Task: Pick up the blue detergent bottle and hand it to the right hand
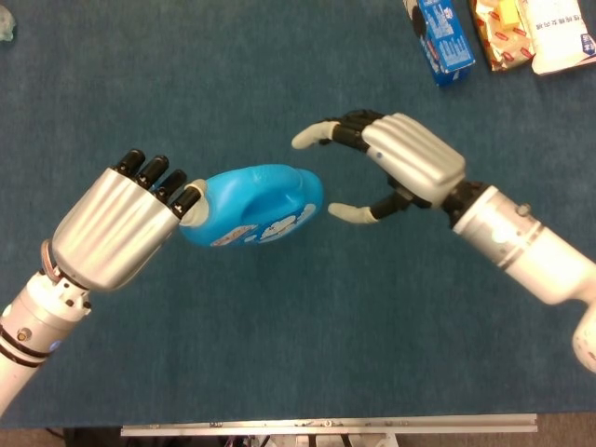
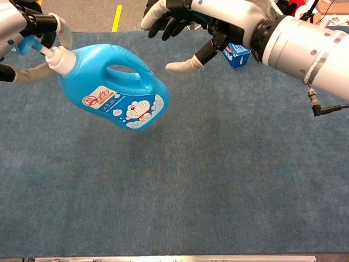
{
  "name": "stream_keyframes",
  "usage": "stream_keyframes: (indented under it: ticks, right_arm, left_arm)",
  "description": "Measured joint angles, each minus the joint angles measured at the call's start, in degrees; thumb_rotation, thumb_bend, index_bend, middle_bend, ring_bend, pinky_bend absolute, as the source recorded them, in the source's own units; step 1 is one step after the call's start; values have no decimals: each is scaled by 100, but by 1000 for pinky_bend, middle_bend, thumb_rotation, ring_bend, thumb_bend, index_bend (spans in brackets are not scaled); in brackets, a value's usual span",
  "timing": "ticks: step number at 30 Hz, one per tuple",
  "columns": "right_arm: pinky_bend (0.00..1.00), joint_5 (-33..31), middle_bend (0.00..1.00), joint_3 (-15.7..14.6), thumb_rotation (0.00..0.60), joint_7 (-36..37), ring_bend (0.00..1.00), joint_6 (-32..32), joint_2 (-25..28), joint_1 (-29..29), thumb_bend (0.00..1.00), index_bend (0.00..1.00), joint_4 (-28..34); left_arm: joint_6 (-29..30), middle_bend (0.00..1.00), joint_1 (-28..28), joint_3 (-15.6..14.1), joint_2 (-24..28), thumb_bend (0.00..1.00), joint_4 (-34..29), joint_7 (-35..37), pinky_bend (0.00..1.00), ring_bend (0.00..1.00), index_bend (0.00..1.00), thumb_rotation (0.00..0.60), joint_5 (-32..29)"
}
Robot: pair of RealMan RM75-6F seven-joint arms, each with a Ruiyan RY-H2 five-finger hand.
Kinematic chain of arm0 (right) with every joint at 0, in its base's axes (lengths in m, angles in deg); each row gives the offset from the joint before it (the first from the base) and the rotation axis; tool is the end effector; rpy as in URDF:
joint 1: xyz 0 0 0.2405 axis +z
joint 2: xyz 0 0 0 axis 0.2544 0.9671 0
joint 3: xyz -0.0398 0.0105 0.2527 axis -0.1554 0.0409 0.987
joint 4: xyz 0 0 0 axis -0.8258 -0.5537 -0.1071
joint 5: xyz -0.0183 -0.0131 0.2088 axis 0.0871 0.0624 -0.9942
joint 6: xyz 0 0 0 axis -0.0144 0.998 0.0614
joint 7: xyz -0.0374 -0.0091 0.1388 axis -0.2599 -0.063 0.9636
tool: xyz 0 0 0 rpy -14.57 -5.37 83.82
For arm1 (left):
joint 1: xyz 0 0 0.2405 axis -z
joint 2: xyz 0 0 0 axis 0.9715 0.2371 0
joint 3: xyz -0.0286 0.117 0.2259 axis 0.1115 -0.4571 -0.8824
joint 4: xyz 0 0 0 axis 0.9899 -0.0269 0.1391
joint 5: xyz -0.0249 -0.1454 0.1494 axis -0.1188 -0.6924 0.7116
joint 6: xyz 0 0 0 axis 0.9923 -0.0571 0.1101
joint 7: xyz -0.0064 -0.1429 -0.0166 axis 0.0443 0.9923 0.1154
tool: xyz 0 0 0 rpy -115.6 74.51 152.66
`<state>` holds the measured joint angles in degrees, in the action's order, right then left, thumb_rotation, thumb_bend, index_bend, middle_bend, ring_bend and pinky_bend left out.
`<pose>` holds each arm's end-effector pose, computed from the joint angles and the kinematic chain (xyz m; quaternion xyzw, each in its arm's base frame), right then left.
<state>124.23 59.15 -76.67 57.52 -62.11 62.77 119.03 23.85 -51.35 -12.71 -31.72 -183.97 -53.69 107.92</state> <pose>-0.0324 -0.3098 0.0538 0.7076 -0.4826 0.4890 0.1651 -0.1264 0.2251 0.1320 -0.7745 -0.0527 -0.4419 0.4495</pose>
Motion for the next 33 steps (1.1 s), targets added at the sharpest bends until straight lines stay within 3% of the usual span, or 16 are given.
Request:
stream_keyframes:
  ticks: [15,33]
  right_arm:
    - [226,-2223,291,169,600,-1858,262,27,13,1220,205,310,486]
    - [226,-2904,291,25,600,-2139,261,297,-339,1719,207,310,262]
  left_arm:
    - [-187,620,80,142,-4,421,-18,24,601,505,593,600,-199]
    - [-143,620,34,137,10,421,-142,34,605,505,593,600,-83]
